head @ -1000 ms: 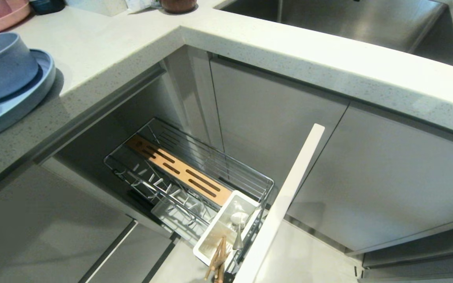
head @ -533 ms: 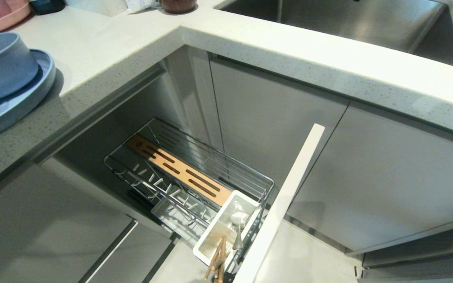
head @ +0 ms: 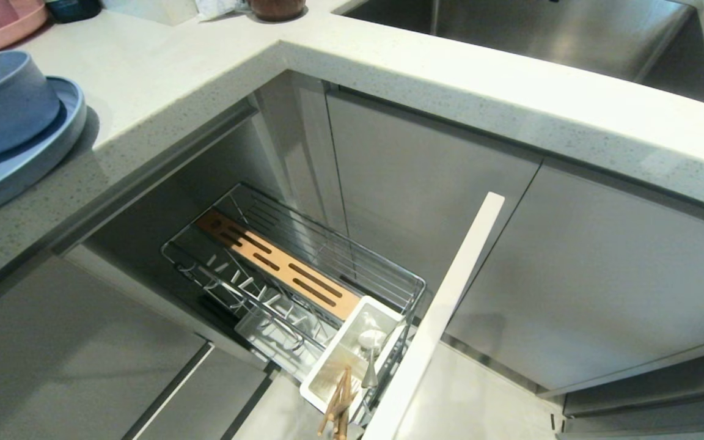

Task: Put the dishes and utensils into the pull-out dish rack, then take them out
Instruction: Take the chopsticks out of the cupboard, then take the fork out of the cupboard

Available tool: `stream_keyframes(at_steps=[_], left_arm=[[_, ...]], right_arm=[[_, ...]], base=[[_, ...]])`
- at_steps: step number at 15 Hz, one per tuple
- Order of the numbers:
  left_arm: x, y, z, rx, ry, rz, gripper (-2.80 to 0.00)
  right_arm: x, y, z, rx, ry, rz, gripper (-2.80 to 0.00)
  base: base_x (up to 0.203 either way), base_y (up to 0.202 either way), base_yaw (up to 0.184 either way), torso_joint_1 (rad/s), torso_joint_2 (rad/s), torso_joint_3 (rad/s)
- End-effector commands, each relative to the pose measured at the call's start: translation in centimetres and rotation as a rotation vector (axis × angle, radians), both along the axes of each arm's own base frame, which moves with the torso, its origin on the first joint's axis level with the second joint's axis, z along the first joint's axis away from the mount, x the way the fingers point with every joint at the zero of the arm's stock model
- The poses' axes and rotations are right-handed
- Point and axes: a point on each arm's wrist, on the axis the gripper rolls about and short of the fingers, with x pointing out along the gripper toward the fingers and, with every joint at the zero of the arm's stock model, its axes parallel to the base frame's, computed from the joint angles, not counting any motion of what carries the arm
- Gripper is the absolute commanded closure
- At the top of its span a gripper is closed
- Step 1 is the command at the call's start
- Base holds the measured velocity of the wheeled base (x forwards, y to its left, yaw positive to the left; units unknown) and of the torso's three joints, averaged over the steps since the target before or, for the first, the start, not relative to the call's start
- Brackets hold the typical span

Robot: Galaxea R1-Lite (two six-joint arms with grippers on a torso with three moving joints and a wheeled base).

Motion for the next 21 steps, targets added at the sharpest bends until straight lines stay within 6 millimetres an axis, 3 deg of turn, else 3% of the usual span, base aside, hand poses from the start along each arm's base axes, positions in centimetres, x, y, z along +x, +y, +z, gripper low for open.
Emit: stream_keyframes(at_steps=[1, 8, 11, 15, 21], left_arm=[[4.0, -0.1, -0.9, 0.002, 0.131, -0.140, 0.00], [8.5, -4.4, -5.3, 0.263, 0.407, -0.447, 0.00], [9.7, -7.9, -7.9, 0.387, 0.479, -0.486, 0.00], [12.7, -13.4, -12.8, 0.558, 0.587, -0.454, 0.00], [14.0, -20.0, -18.4, 0.733, 0.703, -0.518, 0.00]], right_arm=[[0.0, 0.0, 0.0, 0.000, -0.001, 0.000, 0.00], [0.0, 0.0, 0.0, 0.000, -0.001, 0.000, 0.00], [0.0, 0.0, 0.0, 0.000, -0.003, 0.000, 0.00], [0.0, 0.0, 0.0, 0.000, -0.003, 0.000, 0.00], [0.0, 0.0, 0.0, 0.000, -0.003, 0.000, 0.00]], base=[[0.000, 0.000, 0.000, 0.000, 0.00, 0.000], [0.000, 0.000, 0.000, 0.000, 0.00, 0.000], [0.000, 0.000, 0.000, 0.000, 0.00, 0.000], [0.000, 0.000, 0.000, 0.000, 0.00, 0.000], [0.000, 0.000, 0.000, 0.000, 0.00, 0.000]])
